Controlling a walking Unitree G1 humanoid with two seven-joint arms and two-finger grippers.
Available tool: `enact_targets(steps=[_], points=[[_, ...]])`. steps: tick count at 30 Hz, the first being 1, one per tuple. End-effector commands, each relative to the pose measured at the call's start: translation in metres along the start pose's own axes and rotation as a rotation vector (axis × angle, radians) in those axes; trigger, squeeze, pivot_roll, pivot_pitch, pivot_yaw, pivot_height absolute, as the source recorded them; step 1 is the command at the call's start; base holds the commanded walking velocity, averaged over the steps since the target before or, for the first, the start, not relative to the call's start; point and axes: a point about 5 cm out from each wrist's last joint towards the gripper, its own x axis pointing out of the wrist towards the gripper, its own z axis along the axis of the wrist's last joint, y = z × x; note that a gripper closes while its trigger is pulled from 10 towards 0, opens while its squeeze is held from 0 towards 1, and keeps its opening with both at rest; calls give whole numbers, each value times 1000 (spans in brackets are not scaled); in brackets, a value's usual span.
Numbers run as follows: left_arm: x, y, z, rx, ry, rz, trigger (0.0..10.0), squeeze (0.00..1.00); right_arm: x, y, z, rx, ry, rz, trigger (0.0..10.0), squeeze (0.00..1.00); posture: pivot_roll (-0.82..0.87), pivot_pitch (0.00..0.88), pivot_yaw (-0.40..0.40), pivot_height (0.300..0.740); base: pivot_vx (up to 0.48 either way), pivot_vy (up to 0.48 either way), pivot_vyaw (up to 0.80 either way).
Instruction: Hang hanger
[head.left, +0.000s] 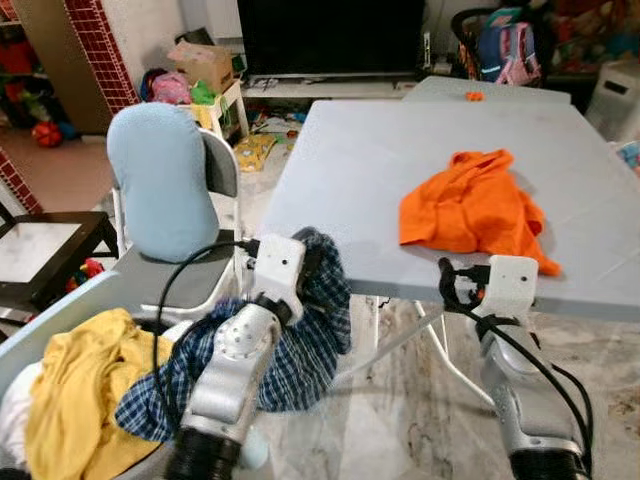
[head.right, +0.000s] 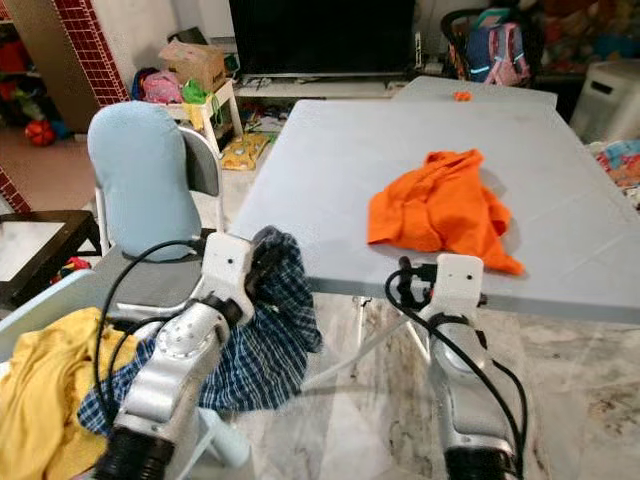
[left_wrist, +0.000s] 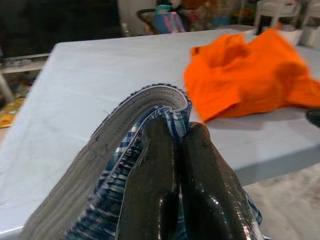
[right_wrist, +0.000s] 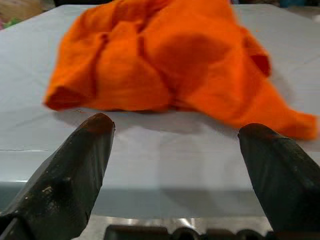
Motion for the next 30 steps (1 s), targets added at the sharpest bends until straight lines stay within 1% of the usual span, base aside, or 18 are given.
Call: enact_targets(steps=[1, 2, 4, 5, 8, 10, 12, 14, 15, 16, 18, 21, 25, 26, 27, 28, 30], points=[[-3, 4, 0, 2, 13, -6, 10000, 0, 0, 10, 3, 9, -7, 29, 10000, 0, -76, 0, 53, 740, 0, 0, -575], [-3, -1, -2, -4, 21, -38, 10000, 0, -1, 10, 3, 9, -3, 30, 10000, 0, -76, 0, 51, 740, 0, 0, -800], [-4, -3, -2, -3, 26, -52, 10000, 0, -1, 10, 3, 9, -1, 30, 10000, 0, -76, 0, 49, 740, 0, 0, -800], [-5, -8, -3, 1, 26, -85, 10000, 0, -1, 10, 3, 7, 1, 32, 10000, 0, -77, 0, 47, 740, 0, 0, -800], [-6, -14, -3, 18, 20, -124, 10000, 0, -1, 9, 3, 3, 1, 34, 10000, 0, -76, 0, 44, 740, 0, 0, -800], [-6, -17, -2, 4, 17, -129, 10000, 0, -1, 8, 3, -1, 1, 33, 10000, 0, -77, 0, 43, 740, 0, 0, -800], [-6, -17, -2, 1, 16, -128, 10000, 0, -1, 8, 4, -2, 1, 33, 10000, 0, -77, 0, 43, 740, 0, 0, -800], [-4, -9, 0, -29, 11, -68, 10000, 0, -1, 8, 3, -9, 5, 33, 10000, 0, -79, 0, 39, 740, 0, 0, -800], [-4, -8, 0, -31, 9, -55, 10000, 0, -1, 8, 2, -10, 8, 32, 10000, 0, -79, 0, 39, 740, 0, 0, -800], [-3, -5, 1, -58, 9, -37, 10000, 0, -1, 7, 1, -10, 11, 32, 10000, 0, -79, 0, 39, 740, 0, 0, -800], [-3, -2, 1, -82, 14, -27, 10000, 0, -2, 7, 1, -10, 11, 33, 10000, 0, -79, 0, 39, 740, 0, 0, -800], [-2, 2, 1, -90, 23, -6, 10000, 0, -2, 8, 1, -10, 13, 33, 10000, 0, -82, 0, 38, 740, 0, 0, -800], [-1, 2, 0, -105, 27, -6, 10000, 0, -1, 7, 2, -11, 12, 33, 10000, 0, -86, 0, 38, 740, 0, 0, -800], [0, 1, 0, -133, 31, -2, 10000, 0, -1, 7, 3, -13, 11, 32, 10000, 0, -89, 0, 38, 740, 0, 0, -800], [0, 1, 0, -133, 31, -2, 10000, 0, -1, 7, 3, -13, 11, 32, 10000, 0, -89, 0, 38, 740, 0, 0, -800], [1, 1, 0, -165, 41, 1, 10000, 0, -1, 7, 4, -14, 9, 31, 10000, 0, -91, 0, 38, 740, 0, 0, -800], [1, 1, 1, -167, 35, -1, 10000, 0, -1, 6, 5, -13, 5, 30, 10000, 0, -91, 0, 38, 740, 0, 186, -800]])
